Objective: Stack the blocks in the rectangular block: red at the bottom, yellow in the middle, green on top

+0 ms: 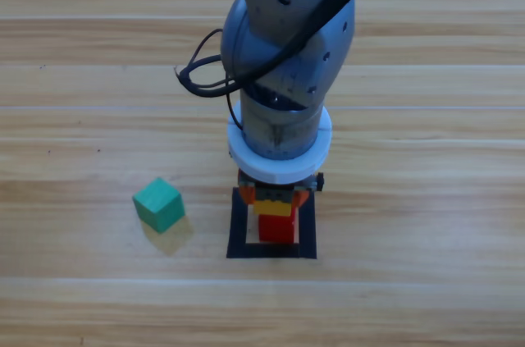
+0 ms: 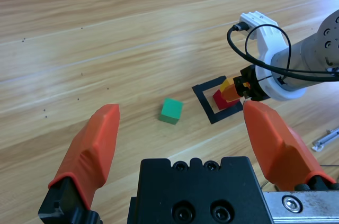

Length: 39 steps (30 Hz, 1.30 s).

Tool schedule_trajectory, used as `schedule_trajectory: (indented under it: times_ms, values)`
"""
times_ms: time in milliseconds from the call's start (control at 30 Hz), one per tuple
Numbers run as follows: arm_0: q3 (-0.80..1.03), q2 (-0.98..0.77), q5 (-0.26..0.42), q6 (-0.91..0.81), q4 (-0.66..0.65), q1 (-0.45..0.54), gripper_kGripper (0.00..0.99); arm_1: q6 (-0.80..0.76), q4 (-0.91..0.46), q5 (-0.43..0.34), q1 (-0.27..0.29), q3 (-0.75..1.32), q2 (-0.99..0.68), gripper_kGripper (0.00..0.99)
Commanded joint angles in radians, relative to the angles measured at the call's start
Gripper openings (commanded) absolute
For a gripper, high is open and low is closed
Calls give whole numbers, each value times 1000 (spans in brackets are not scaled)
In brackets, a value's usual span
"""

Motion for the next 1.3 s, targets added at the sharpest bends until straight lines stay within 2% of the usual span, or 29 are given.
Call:
schedule_trajectory:
  times_ms: [33, 1300]
  values:
    - [46, 12, -7, -15, -35, 13, 990, 12, 16, -18, 23, -10, 71, 20]
    - [68, 38, -7, -21, -58, 13, 990, 23, 16, -28, 20, -10, 98, 20]
